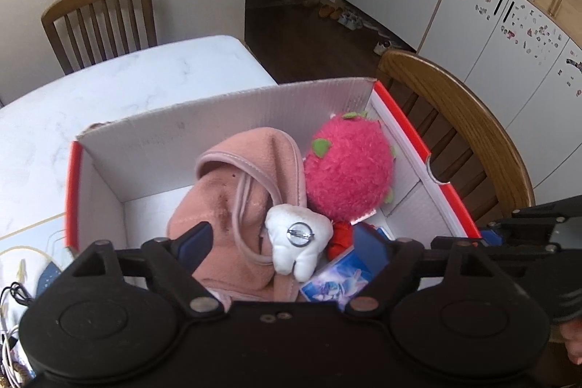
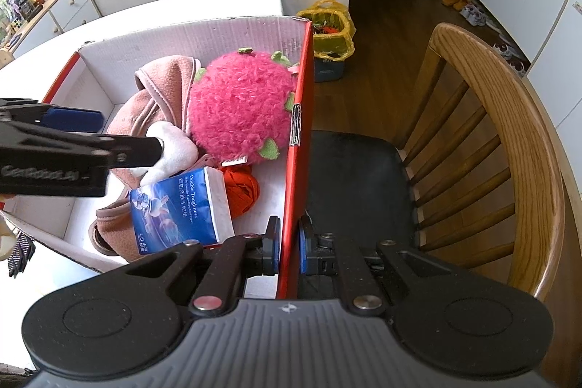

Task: Organize objects
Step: 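Carry the tooth plush into the box and open the left gripper, then move the left gripper back to the pile onto the white cable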

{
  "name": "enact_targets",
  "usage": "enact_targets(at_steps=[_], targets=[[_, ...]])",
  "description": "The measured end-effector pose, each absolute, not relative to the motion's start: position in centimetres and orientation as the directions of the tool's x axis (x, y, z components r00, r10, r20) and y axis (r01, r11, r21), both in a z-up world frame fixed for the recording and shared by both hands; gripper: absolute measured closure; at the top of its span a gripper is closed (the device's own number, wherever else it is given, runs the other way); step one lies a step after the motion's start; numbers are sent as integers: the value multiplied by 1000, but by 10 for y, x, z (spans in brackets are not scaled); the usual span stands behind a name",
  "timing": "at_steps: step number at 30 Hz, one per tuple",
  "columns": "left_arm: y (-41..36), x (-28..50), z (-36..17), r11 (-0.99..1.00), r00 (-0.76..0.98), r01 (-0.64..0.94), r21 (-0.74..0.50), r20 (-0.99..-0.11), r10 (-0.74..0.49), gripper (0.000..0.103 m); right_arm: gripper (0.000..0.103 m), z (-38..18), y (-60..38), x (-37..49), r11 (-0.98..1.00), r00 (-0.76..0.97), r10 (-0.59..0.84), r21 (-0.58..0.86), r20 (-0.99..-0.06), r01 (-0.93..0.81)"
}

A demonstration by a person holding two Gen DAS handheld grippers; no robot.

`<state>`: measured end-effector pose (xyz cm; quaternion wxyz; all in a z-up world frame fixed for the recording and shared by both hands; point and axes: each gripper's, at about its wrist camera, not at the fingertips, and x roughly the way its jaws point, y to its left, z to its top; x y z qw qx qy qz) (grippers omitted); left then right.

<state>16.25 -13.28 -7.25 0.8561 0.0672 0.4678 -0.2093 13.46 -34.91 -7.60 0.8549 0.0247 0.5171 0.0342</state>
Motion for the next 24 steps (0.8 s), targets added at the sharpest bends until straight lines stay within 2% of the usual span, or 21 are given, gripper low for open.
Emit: enact_targets(at_steps=[5, 7, 11, 24], targets=[[-120, 157, -61, 910, 490, 403, -99, -816, -306, 13, 94, -77, -348, 135, 997, 460, 75, 69, -885, -31], [-116, 156, -58, 914, 501, 394, -100, -810, -304, 6, 94, -78, -347, 135, 997, 457, 72, 67, -886, -27], [-105, 151, -53, 924, 519, 368, -100, -803, -293, 1, 93, -78, -348, 136, 997, 454, 72, 70, -888, -20], [-48, 135, -44, 955, 571, 279, -102, -782, -250, 1, 94, -76, -346, 134, 998, 450, 60, 53, -891, -29]])
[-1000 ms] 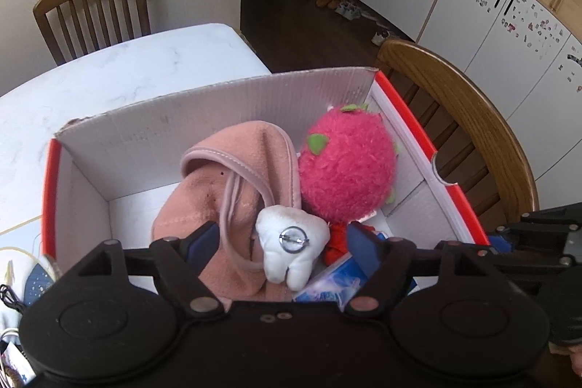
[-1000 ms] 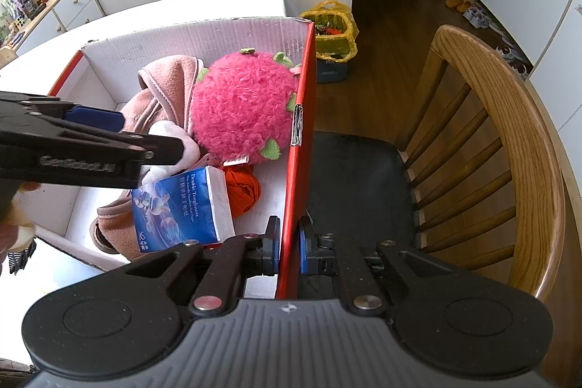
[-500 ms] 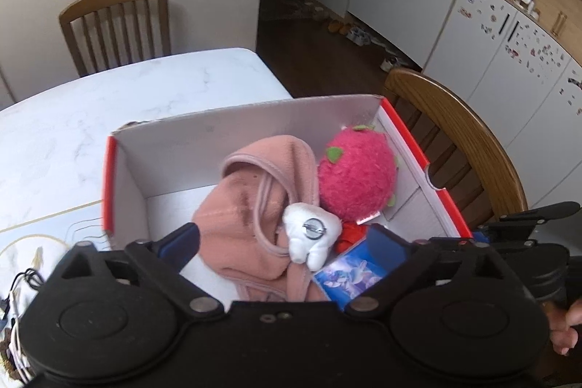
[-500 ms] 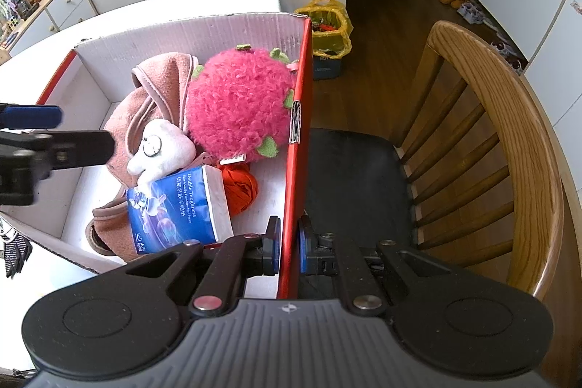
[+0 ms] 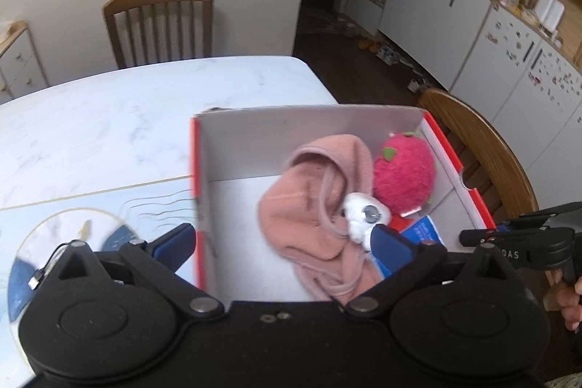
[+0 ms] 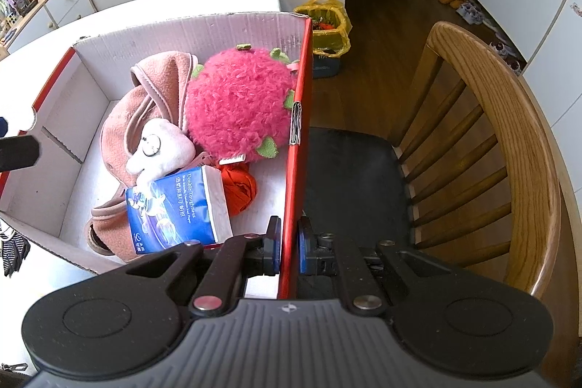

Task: Organize objects
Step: 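Move the left gripper back to the pile onto the white cable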

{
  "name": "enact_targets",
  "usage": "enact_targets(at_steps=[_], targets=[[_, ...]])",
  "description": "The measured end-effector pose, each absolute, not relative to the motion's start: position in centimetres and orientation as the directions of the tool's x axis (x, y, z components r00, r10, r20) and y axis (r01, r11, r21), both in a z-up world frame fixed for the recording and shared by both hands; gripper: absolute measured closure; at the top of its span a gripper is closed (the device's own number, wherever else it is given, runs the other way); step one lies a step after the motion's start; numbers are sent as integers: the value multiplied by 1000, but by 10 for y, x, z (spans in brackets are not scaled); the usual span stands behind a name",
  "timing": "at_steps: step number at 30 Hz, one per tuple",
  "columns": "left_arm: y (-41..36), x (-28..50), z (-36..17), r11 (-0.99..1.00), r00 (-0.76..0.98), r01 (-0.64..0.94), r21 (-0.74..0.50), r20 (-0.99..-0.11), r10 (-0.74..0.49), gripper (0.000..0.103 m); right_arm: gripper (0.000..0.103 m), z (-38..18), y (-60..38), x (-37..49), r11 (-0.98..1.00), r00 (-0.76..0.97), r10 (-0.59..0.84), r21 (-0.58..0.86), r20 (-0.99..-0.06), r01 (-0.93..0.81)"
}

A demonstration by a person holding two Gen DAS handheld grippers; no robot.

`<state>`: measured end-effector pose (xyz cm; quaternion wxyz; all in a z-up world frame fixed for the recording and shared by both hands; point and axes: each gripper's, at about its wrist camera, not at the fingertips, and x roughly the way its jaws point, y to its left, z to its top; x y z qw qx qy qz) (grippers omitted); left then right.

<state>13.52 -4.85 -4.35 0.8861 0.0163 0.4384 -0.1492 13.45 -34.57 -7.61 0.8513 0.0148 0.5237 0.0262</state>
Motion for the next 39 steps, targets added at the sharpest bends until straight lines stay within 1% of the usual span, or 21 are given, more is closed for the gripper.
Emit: enact_targets(at_steps=[5, 12, 19, 27, 32, 33, 37, 39], targets=[[-13, 128, -38, 974, 610, 214, -72, -769, -191, 1, 94, -73, -346, 135, 998, 452, 58, 51, -890, -26], [41, 130, -48, 994, 607, 95, -61, -788, -106, 1, 94, -73, -345, 135, 999, 451, 48, 43, -891, -23], [91, 135, -58, 1000, 599, -7, -22, -801, -13, 1, 94, -72, -342, 136, 999, 449, 37, 34, -893, -16], [151, 130, -74, 997, 579, -61, -56, -815, -11, 2, 94, -72, -339, 137, 1000, 447, 22, 15, -894, -20], [161, 125, -91, 998, 550, -53, -31, -835, 3, 8, 94, -73, -337, 138, 1000, 442, 14, 5, -897, -21], [160, 124, -95, 999, 546, -47, -21, -837, 8, 11, 94, -73, -337, 138, 1000, 441, 12, 2, -897, -21], [155, 120, -107, 1000, 535, -14, 4, -845, 11, 19, 94, -75, -336, 139, 1000, 438, 7, -4, -899, -23], [153, 120, -112, 1000, 529, -2, 11, -849, 10, 20, 94, -75, -335, 140, 1000, 435, 3, -9, -900, -25]])
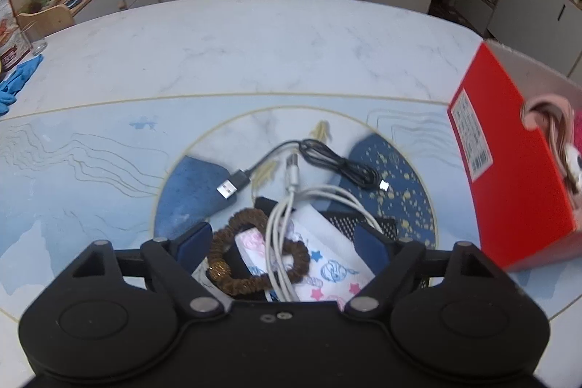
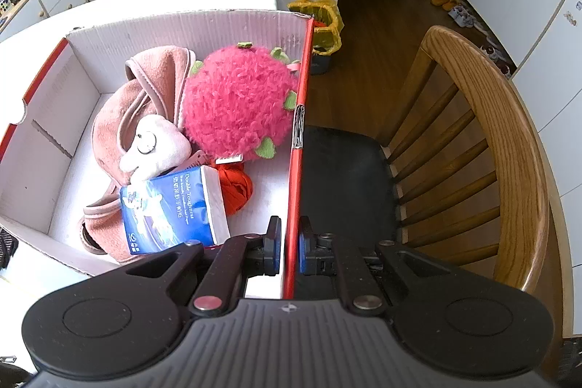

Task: Organize objects
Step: 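Move the left gripper back to the pile onto the white cable, then close the left gripper on the white cable and lift it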

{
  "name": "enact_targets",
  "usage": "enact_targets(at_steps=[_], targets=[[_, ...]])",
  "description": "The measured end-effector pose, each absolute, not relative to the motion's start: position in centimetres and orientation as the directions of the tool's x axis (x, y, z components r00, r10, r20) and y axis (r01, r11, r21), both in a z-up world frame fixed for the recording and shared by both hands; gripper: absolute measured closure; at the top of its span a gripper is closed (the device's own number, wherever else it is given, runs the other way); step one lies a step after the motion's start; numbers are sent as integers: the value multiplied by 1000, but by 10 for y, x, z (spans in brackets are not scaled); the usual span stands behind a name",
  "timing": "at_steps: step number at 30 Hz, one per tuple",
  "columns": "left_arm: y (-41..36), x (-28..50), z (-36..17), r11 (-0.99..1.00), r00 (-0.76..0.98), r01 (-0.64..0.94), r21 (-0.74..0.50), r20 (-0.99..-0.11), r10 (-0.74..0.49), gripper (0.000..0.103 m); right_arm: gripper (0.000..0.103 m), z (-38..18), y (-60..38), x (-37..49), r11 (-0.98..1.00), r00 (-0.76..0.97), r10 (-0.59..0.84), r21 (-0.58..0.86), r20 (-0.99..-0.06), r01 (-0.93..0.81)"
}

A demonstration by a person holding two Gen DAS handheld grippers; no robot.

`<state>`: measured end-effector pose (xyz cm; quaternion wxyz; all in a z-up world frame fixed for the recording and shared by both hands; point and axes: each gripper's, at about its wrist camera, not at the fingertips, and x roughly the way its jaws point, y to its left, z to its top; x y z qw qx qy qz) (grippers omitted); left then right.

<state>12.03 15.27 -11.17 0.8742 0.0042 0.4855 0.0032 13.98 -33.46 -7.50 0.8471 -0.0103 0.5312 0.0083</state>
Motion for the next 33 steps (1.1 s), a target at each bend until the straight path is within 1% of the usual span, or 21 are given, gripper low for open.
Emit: enact_targets(at_steps=[5, 7, 11, 12, 14, 17, 19, 26, 28, 30, 33], targets=[[151, 119, -118, 1000, 517, 14, -2, -856, -9, 35, 94, -76, -335, 140, 1000, 432, 2, -11, -902, -28], [152, 120, -118, 1000, 518, 7, -12, -856, -14, 45, 94, -76, -335, 140, 1000, 431, 3, -10, -902, -27], [155, 122, -119, 1000, 517, -2, -29, -855, -23, 52, 94, -76, -333, 140, 1000, 430, 1, -13, -903, -28], [155, 122, -120, 1000, 515, -4, -27, -857, -21, 56, 94, -76, -333, 140, 1000, 430, 1, -13, -903, -28], [155, 123, -121, 999, 508, -10, -33, -861, -23, 59, 94, -77, -334, 140, 1000, 430, 1, -12, -903, -28], [156, 124, -125, 999, 497, -27, -28, -868, -11, 65, 94, -77, -333, 141, 1000, 430, 1, -13, -903, -28], [158, 124, -126, 998, 491, -40, -43, -871, -18, 72, 94, -77, -334, 141, 1000, 430, 1, -12, -903, -27], [158, 121, -124, 997, 495, -52, -54, -869, -22, 80, 94, -78, -332, 141, 999, 427, -3, -16, -904, -28], [159, 121, -124, 997, 496, -57, -55, -868, -19, 91, 94, -78, -333, 141, 1000, 426, 0, -12, -905, -26], [159, 120, -125, 996, 493, -66, -53, -870, -13, 98, 94, -78, -334, 141, 1000, 425, 2, -10, -905, -26], [158, 119, -125, 997, 499, -63, -43, -866, -5, 98, 94, -78, -334, 141, 1000, 425, 2, -10, -905, -26]])
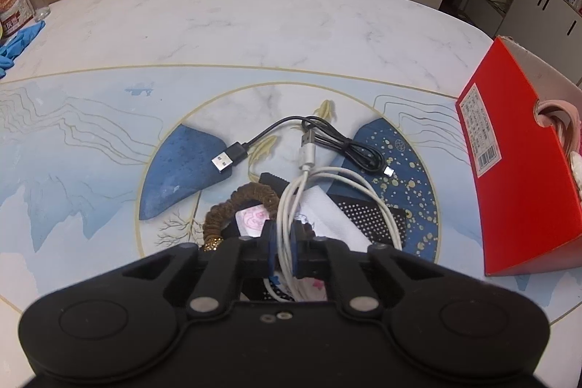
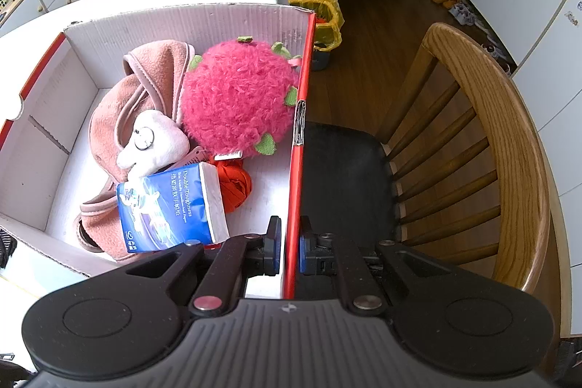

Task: Organize objects
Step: 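Close the left gripper on the white cable and lift it, then carry the white cable into the box and open the left gripper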

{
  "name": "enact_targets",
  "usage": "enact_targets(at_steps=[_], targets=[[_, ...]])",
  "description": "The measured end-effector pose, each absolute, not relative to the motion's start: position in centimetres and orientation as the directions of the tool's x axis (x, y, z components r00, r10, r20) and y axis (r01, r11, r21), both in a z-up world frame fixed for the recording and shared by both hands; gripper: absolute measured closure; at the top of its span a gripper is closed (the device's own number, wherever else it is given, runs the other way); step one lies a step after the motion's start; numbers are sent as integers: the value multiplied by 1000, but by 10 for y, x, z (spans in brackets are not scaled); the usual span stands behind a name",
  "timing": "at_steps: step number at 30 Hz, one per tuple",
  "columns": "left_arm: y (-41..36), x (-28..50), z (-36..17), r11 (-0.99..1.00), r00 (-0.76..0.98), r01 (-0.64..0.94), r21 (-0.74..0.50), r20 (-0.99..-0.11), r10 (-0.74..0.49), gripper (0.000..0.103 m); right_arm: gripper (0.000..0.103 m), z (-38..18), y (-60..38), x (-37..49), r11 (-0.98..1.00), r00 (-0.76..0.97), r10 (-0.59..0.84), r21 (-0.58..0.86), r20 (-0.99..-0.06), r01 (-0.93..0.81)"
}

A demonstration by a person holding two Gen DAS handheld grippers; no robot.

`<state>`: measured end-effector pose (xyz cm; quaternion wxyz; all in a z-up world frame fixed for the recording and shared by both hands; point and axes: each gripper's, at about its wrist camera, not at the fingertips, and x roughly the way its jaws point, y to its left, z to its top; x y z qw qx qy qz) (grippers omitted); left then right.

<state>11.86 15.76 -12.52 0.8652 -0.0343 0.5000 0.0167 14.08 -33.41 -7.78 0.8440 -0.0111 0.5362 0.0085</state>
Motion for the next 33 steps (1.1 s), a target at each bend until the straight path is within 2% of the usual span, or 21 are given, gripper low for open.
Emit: enact_targets(at_steps=[12, 27, 33], targets=[[141, 100, -85, 999, 570, -8, -47, -821, -34, 101, 94, -79, -335, 141, 1000, 429, 9, -2, -903, -27], [103, 85, -22, 986, 655, 122, -113, -738, -165, 103, 94, -81, -338, 139, 1000, 437, 23, 13, -899, -26], [83, 84, 14, 971, 699, 193, -138, -675, -235, 103, 94, -81, -337, 139, 999, 439, 25, 14, -898, -29]])
